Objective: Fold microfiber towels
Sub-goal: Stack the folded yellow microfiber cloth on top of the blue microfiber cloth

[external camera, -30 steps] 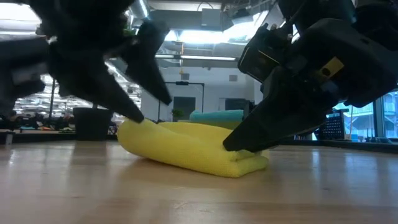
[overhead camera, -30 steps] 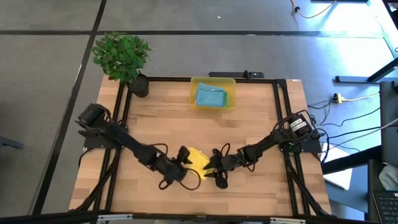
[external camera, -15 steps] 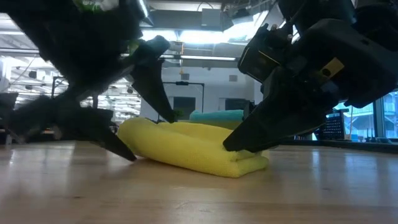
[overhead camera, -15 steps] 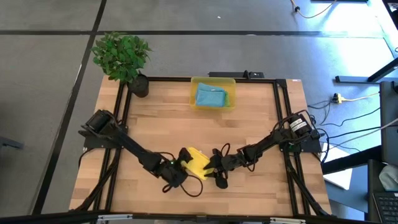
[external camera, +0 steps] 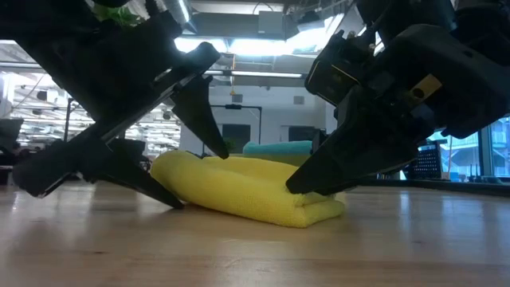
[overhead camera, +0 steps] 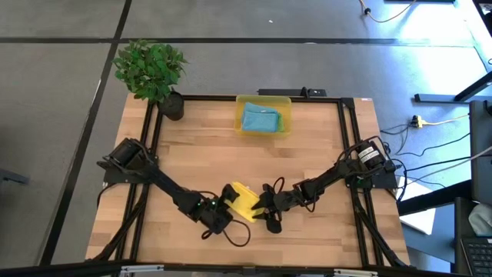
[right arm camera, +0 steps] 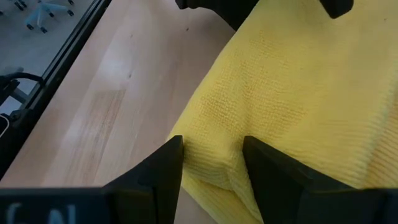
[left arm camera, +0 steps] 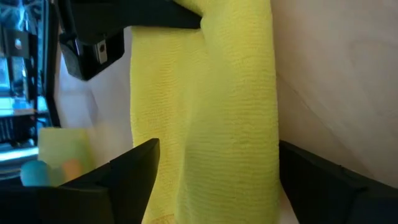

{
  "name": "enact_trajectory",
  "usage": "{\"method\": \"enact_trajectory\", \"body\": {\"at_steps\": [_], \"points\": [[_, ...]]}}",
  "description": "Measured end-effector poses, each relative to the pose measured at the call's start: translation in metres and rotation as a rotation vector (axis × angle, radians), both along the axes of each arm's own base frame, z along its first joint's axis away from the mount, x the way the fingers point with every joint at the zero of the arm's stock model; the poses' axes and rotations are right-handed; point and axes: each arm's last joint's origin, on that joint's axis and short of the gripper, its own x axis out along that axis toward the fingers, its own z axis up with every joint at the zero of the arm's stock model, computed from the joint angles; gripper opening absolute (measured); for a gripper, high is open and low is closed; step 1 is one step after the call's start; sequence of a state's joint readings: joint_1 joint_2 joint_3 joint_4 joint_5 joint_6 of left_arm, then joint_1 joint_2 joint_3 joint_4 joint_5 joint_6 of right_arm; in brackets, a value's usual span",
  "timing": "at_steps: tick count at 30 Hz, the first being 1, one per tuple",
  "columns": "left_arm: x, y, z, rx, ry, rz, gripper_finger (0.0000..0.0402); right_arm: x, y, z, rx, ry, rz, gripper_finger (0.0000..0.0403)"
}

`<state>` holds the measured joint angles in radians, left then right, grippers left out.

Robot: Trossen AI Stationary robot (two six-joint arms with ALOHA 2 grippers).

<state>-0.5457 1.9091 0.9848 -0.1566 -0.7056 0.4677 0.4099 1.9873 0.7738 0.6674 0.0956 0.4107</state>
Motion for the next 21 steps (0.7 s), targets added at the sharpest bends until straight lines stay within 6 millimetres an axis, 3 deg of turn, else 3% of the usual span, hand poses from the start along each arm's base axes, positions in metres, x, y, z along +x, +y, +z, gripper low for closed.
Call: {"method": "enact_trajectory", "body": {"at_steps": [14,21], "points": [[0.0003,0.0016,-0.0024,0.022,0.025,-0.026,0.022,0.0001,0.0,0.0001,0.001,0.0,-0.001,0.0173],[0.0039,0.0059,-0.0033,-0.001,0.02,-0.02,0.0139,0.0027,0.001,0.0063,0.034,-0.067,-0.008,0.0173]]}}
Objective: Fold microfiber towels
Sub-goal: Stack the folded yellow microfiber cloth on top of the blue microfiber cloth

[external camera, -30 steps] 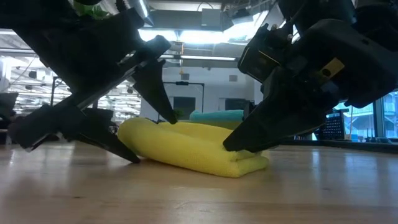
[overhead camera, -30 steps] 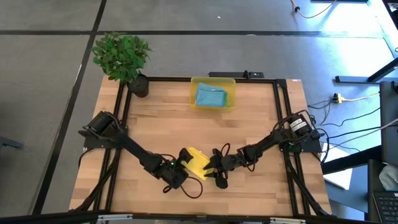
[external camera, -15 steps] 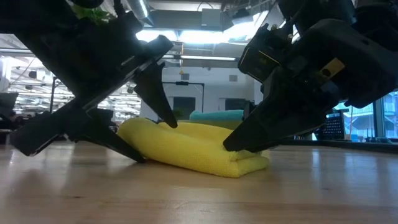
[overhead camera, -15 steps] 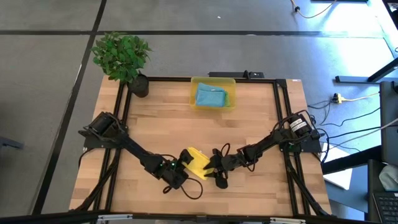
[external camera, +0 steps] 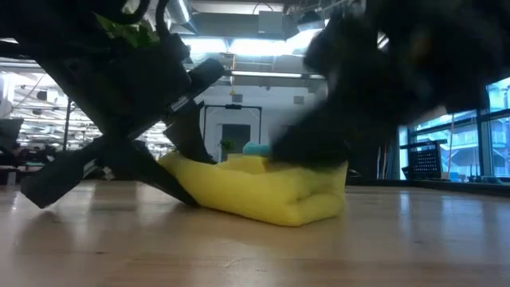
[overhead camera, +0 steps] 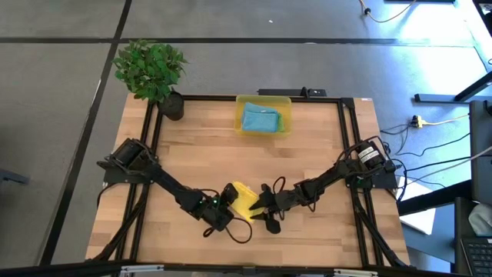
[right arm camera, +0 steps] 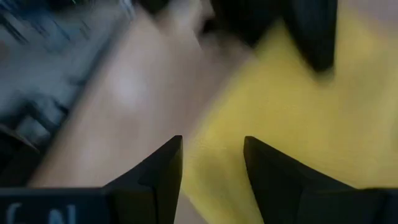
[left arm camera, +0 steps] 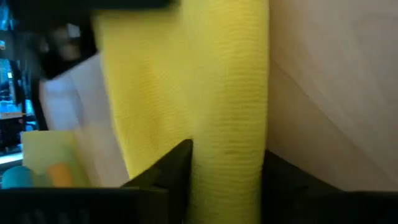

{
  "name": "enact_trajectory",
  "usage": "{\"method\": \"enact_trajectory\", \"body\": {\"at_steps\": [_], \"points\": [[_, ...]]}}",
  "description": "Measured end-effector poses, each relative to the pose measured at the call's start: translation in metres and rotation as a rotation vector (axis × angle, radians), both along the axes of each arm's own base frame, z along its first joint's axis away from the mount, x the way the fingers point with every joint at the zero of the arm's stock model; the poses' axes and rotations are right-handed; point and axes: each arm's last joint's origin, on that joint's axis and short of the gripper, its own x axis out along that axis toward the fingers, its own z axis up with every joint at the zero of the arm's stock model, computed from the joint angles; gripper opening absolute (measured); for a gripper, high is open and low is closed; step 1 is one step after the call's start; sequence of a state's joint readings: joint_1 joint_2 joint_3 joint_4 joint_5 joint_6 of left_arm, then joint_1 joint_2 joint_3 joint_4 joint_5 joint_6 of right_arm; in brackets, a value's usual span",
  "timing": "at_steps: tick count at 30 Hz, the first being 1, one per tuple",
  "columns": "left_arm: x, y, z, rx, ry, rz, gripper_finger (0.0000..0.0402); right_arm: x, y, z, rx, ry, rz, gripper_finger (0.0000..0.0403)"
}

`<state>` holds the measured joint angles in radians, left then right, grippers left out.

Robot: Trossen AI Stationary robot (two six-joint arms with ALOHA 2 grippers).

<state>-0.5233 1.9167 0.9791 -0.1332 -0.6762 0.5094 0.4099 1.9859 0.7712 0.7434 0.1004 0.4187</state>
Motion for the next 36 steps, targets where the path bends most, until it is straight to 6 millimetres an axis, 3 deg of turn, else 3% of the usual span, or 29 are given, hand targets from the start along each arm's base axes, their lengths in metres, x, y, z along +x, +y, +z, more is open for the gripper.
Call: {"method": "enact_trajectory", "body": {"at_steps": [4,8,17,23,30,36], "points": [[0.002,0.002,-0.001,-0.023,0.0,0.004,0.0074,0.003,0.004,0.032,0.045,-0.173,0.041,0.0173],[0.005,0.004,0.001,-0.058,-0.054,0.063,0.0012,-0.004,0.007,0.039,-0.04,-0.132,0.076,0.0173],[0.026,0.004,0.035,-0.2,-0.125,0.189,0.0004,-0.017,0.015,0.065,-0.207,-0.187,0.164,0.0173],[0.038,0.002,0.063,-0.282,-0.118,0.259,0.0002,-0.022,0.021,0.062,-0.26,-0.156,0.161,0.018],[0.044,0.004,0.088,-0.333,-0.088,0.332,0.0001,-0.023,0.019,0.06,-0.32,-0.129,0.097,0.0259],[0.046,0.009,0.094,-0.399,-0.031,0.377,0.0001,-0.01,0.023,0.077,-0.363,-0.16,0.053,0.0338]]}}
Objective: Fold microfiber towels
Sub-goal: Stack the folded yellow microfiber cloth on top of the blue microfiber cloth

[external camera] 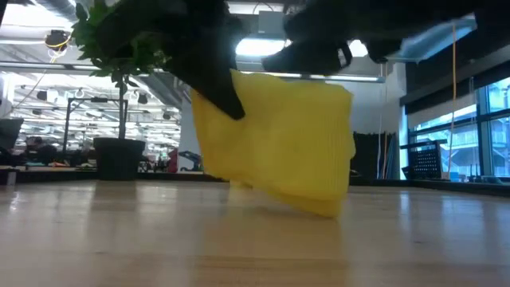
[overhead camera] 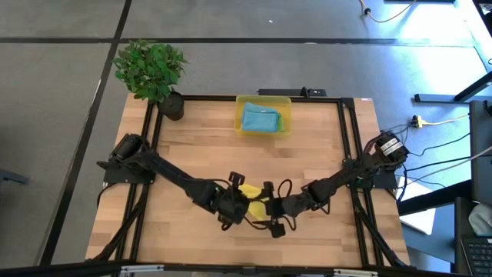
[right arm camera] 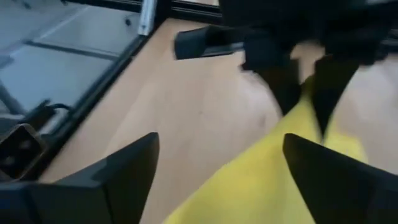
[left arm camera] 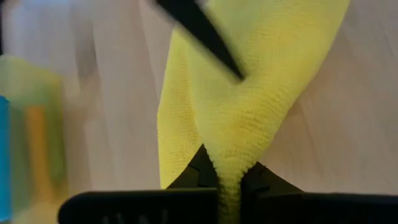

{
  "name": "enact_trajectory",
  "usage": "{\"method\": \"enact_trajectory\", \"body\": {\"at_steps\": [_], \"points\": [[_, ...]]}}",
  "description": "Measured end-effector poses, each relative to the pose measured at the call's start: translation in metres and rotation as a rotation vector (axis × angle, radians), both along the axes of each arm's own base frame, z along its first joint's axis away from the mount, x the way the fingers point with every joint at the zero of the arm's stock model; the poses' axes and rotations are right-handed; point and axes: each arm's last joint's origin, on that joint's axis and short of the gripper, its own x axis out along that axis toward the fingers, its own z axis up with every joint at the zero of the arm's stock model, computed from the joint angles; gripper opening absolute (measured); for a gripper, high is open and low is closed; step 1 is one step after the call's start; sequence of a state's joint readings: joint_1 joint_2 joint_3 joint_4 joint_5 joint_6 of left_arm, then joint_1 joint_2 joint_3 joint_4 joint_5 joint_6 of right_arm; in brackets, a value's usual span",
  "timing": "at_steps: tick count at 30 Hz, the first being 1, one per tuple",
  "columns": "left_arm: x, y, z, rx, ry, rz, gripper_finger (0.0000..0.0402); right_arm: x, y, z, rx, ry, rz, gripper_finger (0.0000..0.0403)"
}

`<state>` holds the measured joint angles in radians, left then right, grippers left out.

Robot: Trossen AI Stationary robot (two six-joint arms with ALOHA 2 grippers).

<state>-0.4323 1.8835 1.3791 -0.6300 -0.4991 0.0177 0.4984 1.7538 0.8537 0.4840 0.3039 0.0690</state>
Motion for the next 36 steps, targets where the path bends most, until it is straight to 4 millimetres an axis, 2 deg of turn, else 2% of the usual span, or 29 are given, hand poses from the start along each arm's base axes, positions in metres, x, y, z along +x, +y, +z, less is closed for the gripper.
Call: {"method": "enact_trajectory", "body": {"at_steps": [3,7,12,19,25,28,31,36], "points": [[-0.001,0.002,0.001,-0.038,0.025,0.022,0.0,0.007,0.006,0.013,-0.094,0.013,-0.041,0.0359],[0.0,0.004,0.002,-0.069,0.023,0.054,0.0,0.012,0.009,0.023,-0.209,0.092,-0.192,0.0366],[0.004,0.01,0.006,-0.094,0.011,0.103,0.0,0.021,0.013,0.027,-0.112,0.112,-0.259,0.0367],[0.011,0.011,0.022,-0.103,-0.022,0.115,0.0,0.02,0.012,0.008,-0.117,0.194,-0.311,0.0367],[0.007,0.011,0.023,-0.078,0.016,0.1,0.0,0.012,0.005,-0.002,-0.194,0.268,-0.43,0.0362],[0.004,0.01,0.022,-0.069,0.042,0.104,0.0,0.01,0.003,-0.004,-0.215,0.29,-0.434,0.0344],[0.002,0.01,0.021,-0.06,0.062,0.105,0.0,0.01,0.003,-0.004,-0.224,0.293,-0.429,0.0307],[0.001,0.009,0.021,-0.045,0.078,0.085,0.0,0.012,0.004,0.001,-0.275,0.304,-0.398,0.02]]}}
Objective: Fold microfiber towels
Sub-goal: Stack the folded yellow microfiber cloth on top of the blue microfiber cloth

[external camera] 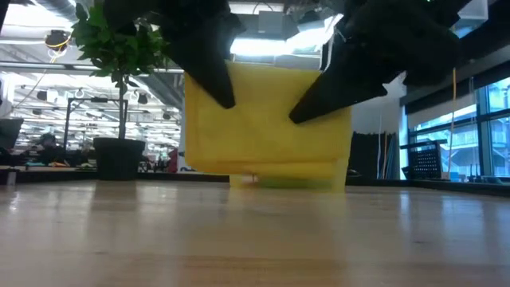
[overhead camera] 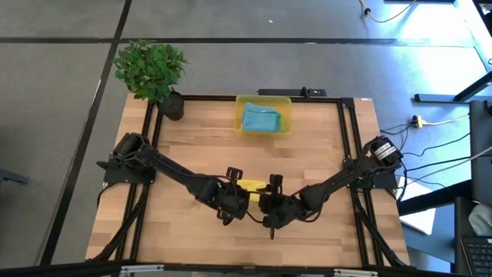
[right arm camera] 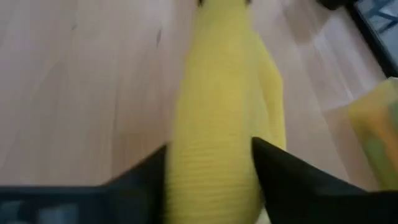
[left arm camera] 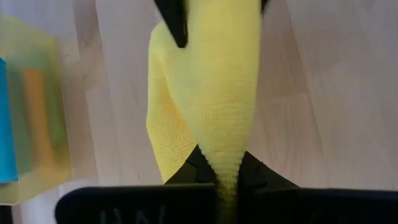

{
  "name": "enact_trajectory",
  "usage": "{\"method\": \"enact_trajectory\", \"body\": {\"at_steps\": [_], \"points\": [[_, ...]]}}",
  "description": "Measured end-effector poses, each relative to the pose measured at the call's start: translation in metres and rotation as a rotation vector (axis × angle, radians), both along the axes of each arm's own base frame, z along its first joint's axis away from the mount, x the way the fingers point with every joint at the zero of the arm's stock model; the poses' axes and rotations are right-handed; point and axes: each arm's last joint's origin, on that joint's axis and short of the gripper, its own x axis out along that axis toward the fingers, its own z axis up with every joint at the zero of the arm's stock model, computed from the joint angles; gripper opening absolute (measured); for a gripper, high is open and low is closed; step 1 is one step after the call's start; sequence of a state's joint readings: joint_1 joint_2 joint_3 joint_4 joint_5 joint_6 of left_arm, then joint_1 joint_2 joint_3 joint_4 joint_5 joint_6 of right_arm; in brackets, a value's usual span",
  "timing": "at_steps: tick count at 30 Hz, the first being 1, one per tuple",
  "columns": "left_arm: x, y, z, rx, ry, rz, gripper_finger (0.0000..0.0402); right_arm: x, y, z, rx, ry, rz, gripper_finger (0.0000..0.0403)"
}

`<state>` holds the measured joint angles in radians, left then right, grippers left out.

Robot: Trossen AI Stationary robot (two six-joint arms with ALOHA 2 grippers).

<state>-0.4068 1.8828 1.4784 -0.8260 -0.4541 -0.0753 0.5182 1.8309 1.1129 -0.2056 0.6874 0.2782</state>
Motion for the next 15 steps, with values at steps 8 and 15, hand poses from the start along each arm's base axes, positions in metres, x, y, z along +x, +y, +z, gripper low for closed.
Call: {"method": "enact_trajectory", "body": {"at_steps": [8,15], "points": [[0.005,0.018,0.002,0.184,-0.017,0.024,0.0,-0.002,-0.009,0.025,-0.133,0.103,0.012,0.0023],[0.022,0.084,0.018,0.349,-0.013,0.055,0.0,-0.026,-0.087,0.066,-0.151,0.035,-0.138,0.0016]]}}
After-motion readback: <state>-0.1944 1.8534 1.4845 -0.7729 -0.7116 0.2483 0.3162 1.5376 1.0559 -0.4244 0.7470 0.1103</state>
